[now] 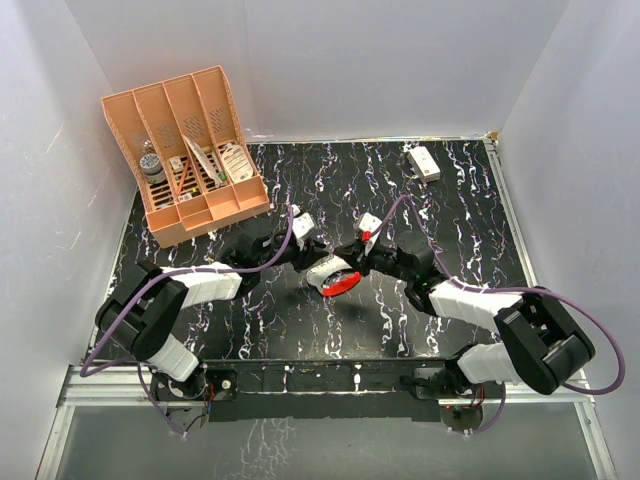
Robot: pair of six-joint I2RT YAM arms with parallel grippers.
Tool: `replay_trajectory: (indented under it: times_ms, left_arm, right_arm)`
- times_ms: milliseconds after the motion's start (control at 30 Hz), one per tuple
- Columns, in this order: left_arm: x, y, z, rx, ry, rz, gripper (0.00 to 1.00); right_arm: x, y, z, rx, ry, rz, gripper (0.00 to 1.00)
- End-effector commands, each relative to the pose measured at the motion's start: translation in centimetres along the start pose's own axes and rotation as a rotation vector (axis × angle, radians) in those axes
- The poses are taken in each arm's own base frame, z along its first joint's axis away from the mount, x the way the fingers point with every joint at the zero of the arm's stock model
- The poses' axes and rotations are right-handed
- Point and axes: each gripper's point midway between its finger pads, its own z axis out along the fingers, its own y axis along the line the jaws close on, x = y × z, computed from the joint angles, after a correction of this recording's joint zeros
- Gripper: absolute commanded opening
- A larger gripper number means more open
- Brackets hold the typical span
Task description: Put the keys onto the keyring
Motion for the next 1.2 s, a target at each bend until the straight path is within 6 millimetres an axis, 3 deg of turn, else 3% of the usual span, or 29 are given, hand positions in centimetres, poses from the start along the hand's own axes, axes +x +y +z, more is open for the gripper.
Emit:
replay_trajectory:
  times_ms: [0, 133, 233, 300, 433, 567, 667, 700, 900, 1167]
  left_arm:
    - [-1.4, -0.4, 0.2, 0.03, -0.045, 0.043, 0.21]
    - [-1.1, -0.4, 0.1, 0.025, -0.031, 0.04, 0.13]
    - [-0.9, 0.0, -0.1, -0.008, -0.023, 0.032, 0.16]
    - [-0.8, 0.8, -0.5, -0.066, -0.019, 0.022, 0.28]
    - [-1.2, 2.4, -1.7, -0.193, -0.038, 0.012, 0.49]
    - [-3.2, 4.2, -3.4, -0.332, -0.097, 0.0, 0.68]
    - [-4.5, 5.3, -4.8, -0.424, -0.128, -0.018, 0.94]
    - [-4.8, 5.4, -5.1, -0.442, -0.132, -0.027, 0.98]
    - [-6.9, 6.4, -6.5, -0.521, -0.141, -0.066, 0.99]
    - [-8.0, 5.7, -7.8, -0.521, -0.185, -0.07, 0.99]
  right_arm:
    - [-3.0, -0.5, 0.9, -0.008, -0.07, -0.03, 0.0]
    - [-2.9, -0.6, 0.9, -0.001, -0.069, -0.026, 0.0]
    - [-2.5, -1.0, 1.0, 0.023, -0.052, 0.007, 0.0]
    - [-1.9, -1.7, 1.3, 0.063, -0.015, 0.071, 0.02]
    - [-0.1, -2.3, 2.1, 0.11, 0.089, 0.236, 0.26]
    - [0.7, -2.1, 2.5, 0.134, 0.14, 0.329, 0.33]
    - [2.3, -2.5, 3.0, 0.204, 0.213, 0.422, 0.41]
    - [2.6, -2.4, 3.4, 0.204, 0.249, 0.449, 0.41]
    - [5.1, -1.0, 6.1, 0.206, 0.373, 0.539, 0.38]
    - [6.8, -2.4, 7.9, 0.299, 0.419, 0.552, 0.34]
